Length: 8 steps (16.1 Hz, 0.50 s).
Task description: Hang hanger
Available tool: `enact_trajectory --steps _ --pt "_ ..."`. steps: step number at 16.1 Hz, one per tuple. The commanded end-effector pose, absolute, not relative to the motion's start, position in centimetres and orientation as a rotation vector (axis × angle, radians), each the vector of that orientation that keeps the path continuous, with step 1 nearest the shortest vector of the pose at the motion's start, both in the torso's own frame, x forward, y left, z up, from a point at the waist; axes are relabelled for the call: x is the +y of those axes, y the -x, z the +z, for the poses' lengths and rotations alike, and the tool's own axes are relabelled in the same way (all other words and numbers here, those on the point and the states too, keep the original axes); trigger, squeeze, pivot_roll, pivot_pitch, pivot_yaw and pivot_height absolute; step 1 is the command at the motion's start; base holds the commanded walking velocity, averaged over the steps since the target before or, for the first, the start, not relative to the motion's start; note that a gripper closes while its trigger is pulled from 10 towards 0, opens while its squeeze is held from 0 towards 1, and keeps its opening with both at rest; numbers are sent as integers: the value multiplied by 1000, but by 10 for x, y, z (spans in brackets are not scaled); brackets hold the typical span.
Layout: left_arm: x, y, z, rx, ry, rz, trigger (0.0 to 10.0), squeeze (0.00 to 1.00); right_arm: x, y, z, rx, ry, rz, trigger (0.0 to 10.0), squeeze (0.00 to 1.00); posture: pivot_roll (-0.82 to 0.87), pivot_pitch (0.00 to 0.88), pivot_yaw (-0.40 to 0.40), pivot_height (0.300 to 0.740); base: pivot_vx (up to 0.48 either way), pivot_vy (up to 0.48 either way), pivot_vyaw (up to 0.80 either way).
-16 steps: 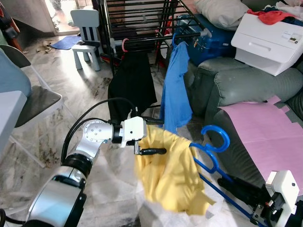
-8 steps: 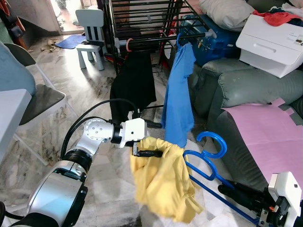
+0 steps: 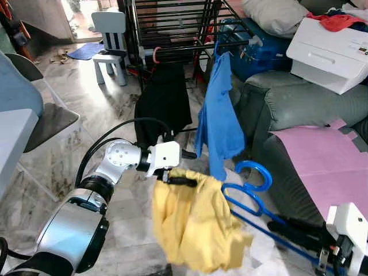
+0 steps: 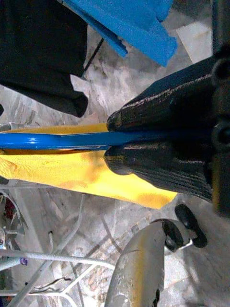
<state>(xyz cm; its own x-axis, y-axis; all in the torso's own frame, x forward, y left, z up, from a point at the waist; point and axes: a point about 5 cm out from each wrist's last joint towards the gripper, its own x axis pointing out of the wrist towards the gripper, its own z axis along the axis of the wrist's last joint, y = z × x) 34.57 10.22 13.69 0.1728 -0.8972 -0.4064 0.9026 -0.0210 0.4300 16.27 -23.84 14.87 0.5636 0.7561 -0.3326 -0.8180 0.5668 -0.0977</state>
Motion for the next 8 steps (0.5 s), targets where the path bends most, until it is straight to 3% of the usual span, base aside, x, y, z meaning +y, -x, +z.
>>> enact_trajectory --steps 1,8 --pt "102 -349 142 11 -714 -1419 0 0 -238 -166 161 202 289 943 10000 0 -7 0 26 740 0 0 0" --pt "97 -345 133 57 -713 -1467 0 0 -239 -170 162 206 339 954 10000 0 -11 0 28 740 0 0 0"
